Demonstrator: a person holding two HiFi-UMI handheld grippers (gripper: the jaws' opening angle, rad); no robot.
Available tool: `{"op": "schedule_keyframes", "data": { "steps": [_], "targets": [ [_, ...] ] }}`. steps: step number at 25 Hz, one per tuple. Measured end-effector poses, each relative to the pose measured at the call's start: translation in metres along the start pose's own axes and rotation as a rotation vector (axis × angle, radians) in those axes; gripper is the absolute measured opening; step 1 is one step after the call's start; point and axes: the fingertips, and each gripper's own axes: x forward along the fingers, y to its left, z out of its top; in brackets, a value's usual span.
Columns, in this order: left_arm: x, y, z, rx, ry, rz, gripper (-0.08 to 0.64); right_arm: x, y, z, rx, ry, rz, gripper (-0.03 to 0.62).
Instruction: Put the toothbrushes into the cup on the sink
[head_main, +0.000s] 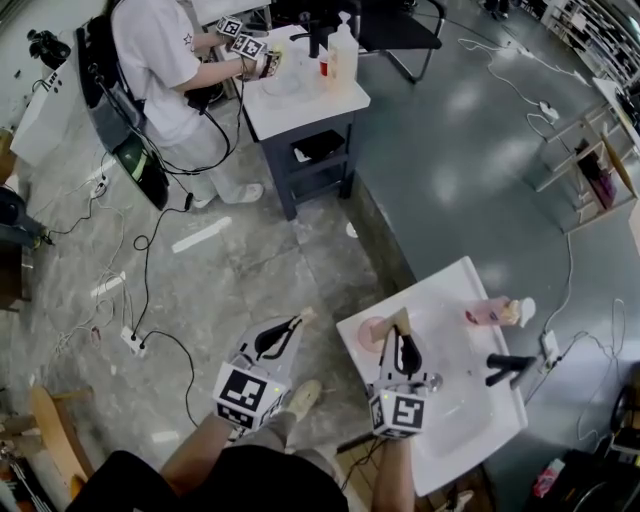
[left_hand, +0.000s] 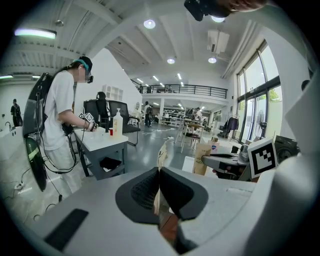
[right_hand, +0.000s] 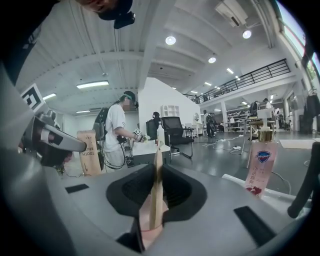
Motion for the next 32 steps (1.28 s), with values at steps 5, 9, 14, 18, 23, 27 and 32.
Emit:
{"op": "schedule_keyframes", "data": {
  "steps": [5, 9, 14, 18, 23, 27, 32],
  "targets": [
    [0.001, -0.003, -0.002, 0.002, 0.004, -0.004, 0.005, 0.0, -0.002, -0.002, 0.003, 0.007, 0.0, 0.055],
    [-0.001, -0.006, -0.003, 0.004, 0.001, -0.005, 0.005, -0.001, -0.004, -0.003, 0.021, 0.015, -0.014, 0.072],
    [-0.006, -0.007, -0.002, 0.006, -0.002, 0.002, 0.005, -0.003, 0.0, -0.004, 0.061, 0.009, 0.029, 0.212],
    [-0.009, -0.009, 0.001, 0.01, -0.007, 0.001, 0.005, -0.004, 0.001, -0.001, 0.066, 0.01, 0.033, 0.253],
    [-0.015, -0.011, 0.006, 0.013, -0.017, -0.003, 0.005, -0.009, 0.0, 0.005, 0.058, 0.005, 0.028, 0.258],
    [-0.02, -0.015, 0.014, 0.021, -0.034, -0.009, 0.005, -0.018, -0.002, 0.016, 0.058, -0.004, 0.011, 0.258],
    [-0.032, -0.023, 0.029, 0.035, -0.08, -0.015, 0.005, -0.037, 0.0, 0.032, 0.018, -0.034, -0.005, 0.238]
  ]
}}
